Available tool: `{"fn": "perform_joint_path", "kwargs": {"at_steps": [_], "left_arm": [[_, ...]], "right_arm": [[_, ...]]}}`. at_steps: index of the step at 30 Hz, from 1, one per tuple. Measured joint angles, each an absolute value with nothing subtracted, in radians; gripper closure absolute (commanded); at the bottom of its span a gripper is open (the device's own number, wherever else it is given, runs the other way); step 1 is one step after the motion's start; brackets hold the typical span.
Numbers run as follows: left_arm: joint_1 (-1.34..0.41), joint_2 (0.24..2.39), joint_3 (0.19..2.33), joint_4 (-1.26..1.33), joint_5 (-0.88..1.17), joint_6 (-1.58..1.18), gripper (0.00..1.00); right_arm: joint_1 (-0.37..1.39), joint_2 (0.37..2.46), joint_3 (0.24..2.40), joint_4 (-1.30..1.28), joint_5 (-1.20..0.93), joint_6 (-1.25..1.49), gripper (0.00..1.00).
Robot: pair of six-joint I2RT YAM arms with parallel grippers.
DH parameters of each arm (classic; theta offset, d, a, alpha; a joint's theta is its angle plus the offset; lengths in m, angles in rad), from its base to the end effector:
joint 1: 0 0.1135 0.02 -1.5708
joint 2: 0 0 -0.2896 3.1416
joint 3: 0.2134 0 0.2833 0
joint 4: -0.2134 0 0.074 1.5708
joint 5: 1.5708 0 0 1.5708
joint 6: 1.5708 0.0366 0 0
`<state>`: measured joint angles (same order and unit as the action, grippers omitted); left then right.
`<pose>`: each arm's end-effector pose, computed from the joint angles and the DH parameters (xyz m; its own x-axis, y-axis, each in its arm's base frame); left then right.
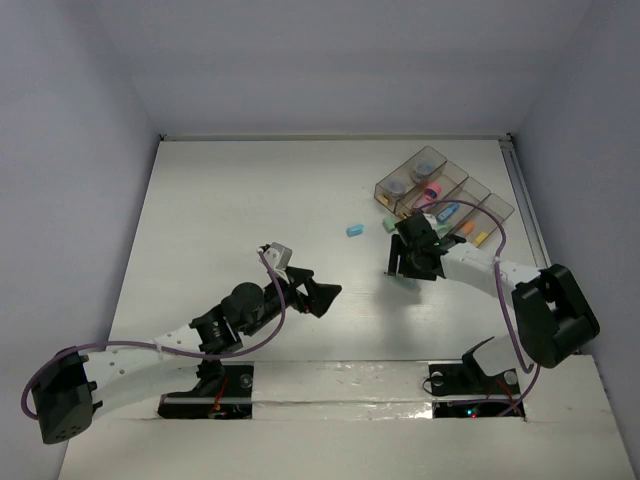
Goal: Sort the stationery into containers
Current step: Pick up the pen from the center of the board.
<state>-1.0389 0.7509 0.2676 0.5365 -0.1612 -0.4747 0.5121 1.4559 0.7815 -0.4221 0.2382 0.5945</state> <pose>0.1021 -0.1619 0.2414 -0.3277 -0.3327 -0.8843 0.6967 0.5472 -0.4640 0.2575 0.1348 0.1777 -0.8565 0.1429 -0.4959 0.1177 0.9897 0.0819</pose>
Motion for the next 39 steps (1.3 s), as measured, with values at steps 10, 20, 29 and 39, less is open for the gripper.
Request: {"fn": "perform_joint_path", "kwargs": {"at_steps": [10,20,29,39], "left_arm": [[-1.039,0.805,0.268,0.561,-0.143,-0.475,0.02],[-1.039,0.807,0.268,0.564,-0.147,-0.471,0.03],[-1.039,0.788,0.268,0.563,-0.167,-0.46,0.03],[-1.039,0.787,0.268,0.561,-0.18,-0.453,0.06]], "right_arm": [[0.512,1.39,0.835,-0.473,0.152,0.421,0.27],[0.512,1.578,0.944,-0.568,0.08,0.358,0.28],[0.512,1.665,1.022,-0.666,0.086,0.336,0.35],[0.512,1.722,1.056,-0.74,0.081,0.305,0.51]]}}
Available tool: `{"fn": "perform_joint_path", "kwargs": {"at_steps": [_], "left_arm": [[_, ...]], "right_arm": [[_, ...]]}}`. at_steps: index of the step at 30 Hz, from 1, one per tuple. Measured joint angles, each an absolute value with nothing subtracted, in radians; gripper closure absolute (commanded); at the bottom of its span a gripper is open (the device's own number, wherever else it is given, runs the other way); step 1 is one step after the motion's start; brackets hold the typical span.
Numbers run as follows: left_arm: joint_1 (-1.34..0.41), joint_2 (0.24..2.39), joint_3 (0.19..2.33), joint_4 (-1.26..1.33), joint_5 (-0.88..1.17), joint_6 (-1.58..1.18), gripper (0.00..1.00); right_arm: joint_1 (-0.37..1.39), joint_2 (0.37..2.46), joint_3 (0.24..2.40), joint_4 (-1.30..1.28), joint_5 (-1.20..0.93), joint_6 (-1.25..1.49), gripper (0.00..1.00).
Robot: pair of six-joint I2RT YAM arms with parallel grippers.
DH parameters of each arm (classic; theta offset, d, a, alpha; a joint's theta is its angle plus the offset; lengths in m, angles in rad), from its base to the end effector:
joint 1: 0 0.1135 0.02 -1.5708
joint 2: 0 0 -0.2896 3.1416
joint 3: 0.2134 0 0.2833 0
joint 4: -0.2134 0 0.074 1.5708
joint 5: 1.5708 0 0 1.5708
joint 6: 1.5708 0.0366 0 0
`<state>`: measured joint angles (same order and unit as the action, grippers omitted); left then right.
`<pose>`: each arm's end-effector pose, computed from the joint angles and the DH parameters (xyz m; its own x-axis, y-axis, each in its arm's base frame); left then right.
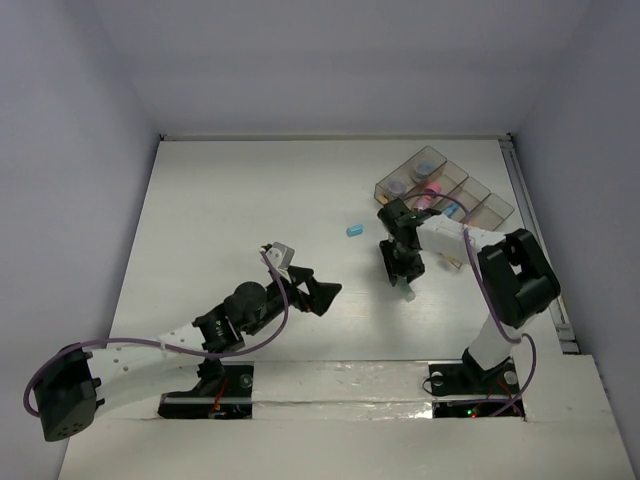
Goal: Sort the stationery into containers
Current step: Pick up the pen from the center of the board.
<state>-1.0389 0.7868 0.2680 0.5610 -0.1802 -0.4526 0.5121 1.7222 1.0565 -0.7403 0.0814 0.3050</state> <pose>0.1049 -0.1653 0.2380 -0.3118 -0.3184 -0.8952 0.6902 0.5716 -0.4437 0.2949 0.1623 0.1670 -0.9634 -0.1982 -0.1806 -0.1965 0.9801 -0.0272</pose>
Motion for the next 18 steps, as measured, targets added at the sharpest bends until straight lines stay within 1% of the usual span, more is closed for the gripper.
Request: {"fn": "perform_joint_path", "kwargs": {"at_steps": [2,3,5,6,7,10,12,15,18], "left_arm": [[-1.039,0.787,0.268,0.56,-0.181,-0.453,0.1],[-1.039,0.787,0.268,0.559,-0.182,-0.451,0.11],[-1.039,0.789,0.268,0.558,-0.181,-0.451,0.16],[-1.039,0.791,0.268,0.558,-0.181,-0.45,0.17],[-1.039,0.795,0.268,0.559,-0.179,-0.45,0.18],[-1.039,0.817,0.268,0.56,-0.169,-0.45,0.19],[-1.039,0.838,0.268,0.565,-0.158,-0.45,0.2],[-1.039,0.88,0.274,0.575,-0.13,-0.454,0.21],[-1.039,0.933,0.292,0.592,-0.098,-0.466,0.22]], "right_arm": [[0.512,1.73,1.066,-0.735,0.081,0.298,0.5],[0.512,1.736,1.071,-0.732,0.08,0.291,0.52],[0.512,1.75,1.086,-0.734,0.078,0.282,0.61],[0.512,1.757,1.093,-0.733,0.077,0.279,0.72],[0.512,1.761,1.1,-0.731,0.077,0.274,0.79],[0.512,1.762,1.104,-0.725,0.072,0.266,0.91],[0.512,1.76,1.103,-0.721,0.073,0.265,0.94],[0.512,1.732,1.093,-0.696,0.073,0.269,0.94],[0.519,1.636,1.071,-0.645,0.059,0.289,0.94]]}}
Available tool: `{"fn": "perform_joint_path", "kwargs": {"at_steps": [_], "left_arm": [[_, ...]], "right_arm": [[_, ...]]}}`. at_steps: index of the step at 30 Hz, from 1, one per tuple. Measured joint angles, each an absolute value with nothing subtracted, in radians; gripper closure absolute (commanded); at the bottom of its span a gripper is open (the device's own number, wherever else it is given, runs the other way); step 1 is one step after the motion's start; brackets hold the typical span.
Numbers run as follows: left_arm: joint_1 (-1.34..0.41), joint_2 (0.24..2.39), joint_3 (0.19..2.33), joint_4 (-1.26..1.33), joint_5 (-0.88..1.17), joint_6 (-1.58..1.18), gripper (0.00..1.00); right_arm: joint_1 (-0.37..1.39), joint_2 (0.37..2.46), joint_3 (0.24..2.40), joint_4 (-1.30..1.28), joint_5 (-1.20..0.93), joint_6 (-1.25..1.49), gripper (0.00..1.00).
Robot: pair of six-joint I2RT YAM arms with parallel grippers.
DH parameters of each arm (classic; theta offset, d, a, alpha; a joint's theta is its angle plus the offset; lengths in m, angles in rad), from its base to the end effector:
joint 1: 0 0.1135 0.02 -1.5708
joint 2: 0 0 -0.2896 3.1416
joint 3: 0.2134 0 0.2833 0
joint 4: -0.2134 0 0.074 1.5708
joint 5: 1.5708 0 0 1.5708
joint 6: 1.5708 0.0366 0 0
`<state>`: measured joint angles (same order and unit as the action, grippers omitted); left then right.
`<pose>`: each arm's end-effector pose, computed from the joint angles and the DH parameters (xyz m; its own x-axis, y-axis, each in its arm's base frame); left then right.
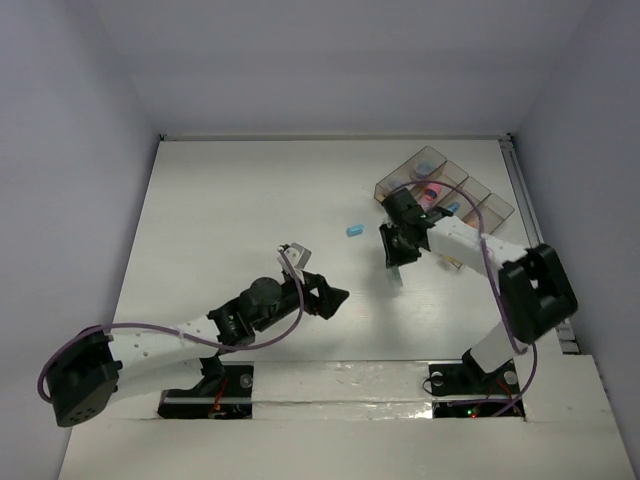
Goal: Sort the stationery into containers
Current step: Pick up the pen from the center of the board.
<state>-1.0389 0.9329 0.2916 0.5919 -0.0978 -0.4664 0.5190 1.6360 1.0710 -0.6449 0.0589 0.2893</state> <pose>0.1124 -0.1840 0.2231 -0.3858 -0.2267 -0.8943 0.7107 0.5450 -0.4448 0.2997 0.1687 0.2015 -0.9147 -0.1945 -0.3542 -0.2255 0.9731 0.0479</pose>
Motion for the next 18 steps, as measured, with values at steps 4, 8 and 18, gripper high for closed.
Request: {"fn": "perform_joint_path", "kwargs": {"at_steps": [4,8,18], "left_arm": [[-1.039,1.0,0.319,0.617,-0.081,-0.502,0.22],[-1.039,1.043,0.344,0.628,-0.113,-0.537,0.25],[-1.031,1.114,0.414,0.658,-0.264,-0.558,0.31]], "right_arm": [[0.57,1.44,1.056,-0.527,0.043,0.356,0.99],[0.651,1.329,1.043,-0.377,0.049,0.43,1.0],[0.711,1.322,0.927,-0.187,-0.008,0.546,1.0]]}}
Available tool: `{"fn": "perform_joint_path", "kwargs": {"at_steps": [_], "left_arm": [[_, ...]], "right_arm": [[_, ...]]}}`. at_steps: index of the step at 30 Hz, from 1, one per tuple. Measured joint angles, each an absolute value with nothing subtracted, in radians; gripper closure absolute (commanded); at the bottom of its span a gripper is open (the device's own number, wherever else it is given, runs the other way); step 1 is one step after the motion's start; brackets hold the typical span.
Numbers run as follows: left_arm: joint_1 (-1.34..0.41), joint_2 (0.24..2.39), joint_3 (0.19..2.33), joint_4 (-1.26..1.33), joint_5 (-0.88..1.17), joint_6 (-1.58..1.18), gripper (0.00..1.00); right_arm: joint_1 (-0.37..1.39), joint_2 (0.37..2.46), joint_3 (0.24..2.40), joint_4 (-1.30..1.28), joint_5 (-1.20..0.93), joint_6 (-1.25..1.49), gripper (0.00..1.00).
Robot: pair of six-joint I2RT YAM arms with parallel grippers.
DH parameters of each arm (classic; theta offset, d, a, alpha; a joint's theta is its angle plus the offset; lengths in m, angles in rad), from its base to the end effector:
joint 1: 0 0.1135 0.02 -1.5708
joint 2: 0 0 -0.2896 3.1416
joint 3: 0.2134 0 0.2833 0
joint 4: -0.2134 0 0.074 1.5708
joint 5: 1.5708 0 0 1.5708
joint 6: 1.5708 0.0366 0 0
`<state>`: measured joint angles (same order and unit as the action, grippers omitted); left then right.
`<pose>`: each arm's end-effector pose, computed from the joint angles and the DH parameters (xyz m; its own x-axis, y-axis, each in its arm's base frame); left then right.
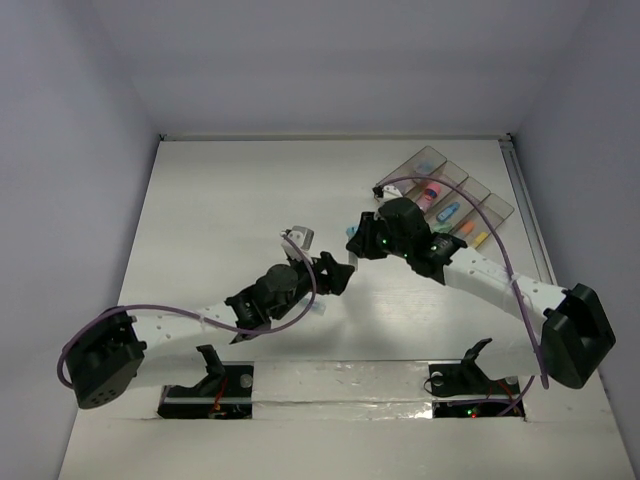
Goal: Sort the stationery into containers
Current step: Pick up the pen from the center of the board.
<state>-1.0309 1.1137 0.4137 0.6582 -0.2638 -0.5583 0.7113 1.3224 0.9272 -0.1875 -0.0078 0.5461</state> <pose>0.1376 -0.2111 0.2363 -0.3859 -0.3509 -0.8532 0.5774 0.6294 -0.5200 0.2421 0.2090 0.2821 -0.6978 0.0842 -0.7113 -0.3456 0.8303 0.4373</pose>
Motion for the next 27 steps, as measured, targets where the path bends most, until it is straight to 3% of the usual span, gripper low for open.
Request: {"fn": "perform_joint_path", "kwargs": {"at_steps": [8,11,17,20,27], "left_arm": [[-1.018,1.26,0.463,0.686,-0.257,-0.558,0.47],[-1.018,1.282,0.463,0.696,-0.247,-0.558,0.59],[-1.013,1.288,0.488,0.718,-0.231,-0.547,0.6],[-1.013,1.301,0.502,0.733,-0.218,-0.542,0.66],[-1.013,1.332,0.506,0.744,-0.182,-0.536,0.62]], "right_arm": [[0.727,1.302,0.851,-0.104,-0.041,0.577,0.99],[0.727,1.29,0.847,-0.09,-0.054,0.582,0.99],[0.727,1.264,0.826,-0.057,-0.071,0.582,0.99],[0.727,1.262,0.825,-0.044,-0.084,0.582,0.99],[0.727,1.262,0.82,-0.036,-0.099,0.591,0.99]]}}
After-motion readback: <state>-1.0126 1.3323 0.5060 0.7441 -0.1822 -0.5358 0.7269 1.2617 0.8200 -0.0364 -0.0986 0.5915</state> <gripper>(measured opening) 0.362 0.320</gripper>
